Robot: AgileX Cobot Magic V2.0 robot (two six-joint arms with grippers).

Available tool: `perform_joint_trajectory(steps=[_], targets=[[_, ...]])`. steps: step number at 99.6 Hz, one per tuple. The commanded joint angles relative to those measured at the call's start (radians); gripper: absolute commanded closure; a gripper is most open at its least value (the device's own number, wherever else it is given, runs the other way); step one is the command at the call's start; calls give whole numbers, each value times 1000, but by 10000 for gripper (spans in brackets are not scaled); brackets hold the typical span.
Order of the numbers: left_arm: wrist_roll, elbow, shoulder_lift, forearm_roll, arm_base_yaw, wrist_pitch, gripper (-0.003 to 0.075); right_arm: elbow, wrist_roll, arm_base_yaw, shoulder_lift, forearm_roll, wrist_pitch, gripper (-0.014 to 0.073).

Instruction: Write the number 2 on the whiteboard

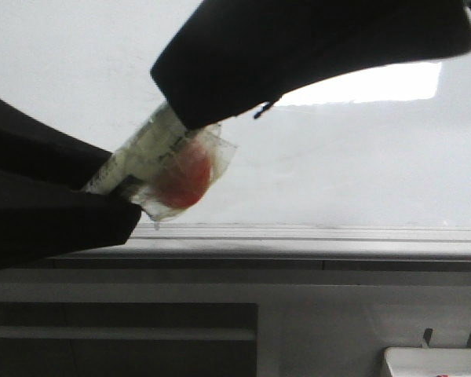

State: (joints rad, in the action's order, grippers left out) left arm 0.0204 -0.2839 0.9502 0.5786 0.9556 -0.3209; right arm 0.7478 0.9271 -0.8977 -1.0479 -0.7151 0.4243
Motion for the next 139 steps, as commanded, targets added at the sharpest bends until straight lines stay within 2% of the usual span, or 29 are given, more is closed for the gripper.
perform_joint_trajectory(steps=[1,8,11,18,36,43,50,57,59,60,61,62,66,84,101,102,139], targets=[[6,-27,-33,-19,10,-78,575,34,10,-1,12,-34,-20,666],[6,-27,-68,-27,10,-73,463,34,-5,-1,12,-45,-19,666],[6,-27,-93,-57,10,-68,408,34,-5,-1,16,-45,-29,666],[6,-27,-156,-155,10,-33,333,34,-5,-1,24,-42,-87,666],[6,-27,-365,-373,-26,81,316,34,-5,-1,45,-26,-234,663],[6,-27,-439,-448,-65,89,346,34,-5,-1,45,-26,-284,663],[6,-27,-502,-502,-123,87,423,34,-5,-1,45,-26,-317,662],[6,-27,-555,-522,-199,87,529,34,-5,-1,45,-26,-341,662],[6,-27,-568,-522,-224,87,581,34,-5,1,45,-26,-349,661],[6,-27,-572,-522,-240,87,581,34,-5,2,45,-26,-351,661],[6,-27,-576,-522,-249,87,625,34,-5,4,45,-26,-354,662],[6,-27,-582,-522,-257,87,625,34,-5,3,45,-26,-360,662],[6,-27,-597,-522,-305,89,736,34,-5,13,45,-26,-375,661],[6,-27,-603,-586,-457,97,741,55,-5,122,34,-37,-349,661],[6,-27,-603,-604,-490,97,741,117,-5,232,13,-39,-220,661],[6,-27,-603,-604,-490,97,741,144,-5,262,-6,-39,-184,661],[6,-27,-603,-604,-490,97,741,156,-5,271,-108,-39,-205,661]])
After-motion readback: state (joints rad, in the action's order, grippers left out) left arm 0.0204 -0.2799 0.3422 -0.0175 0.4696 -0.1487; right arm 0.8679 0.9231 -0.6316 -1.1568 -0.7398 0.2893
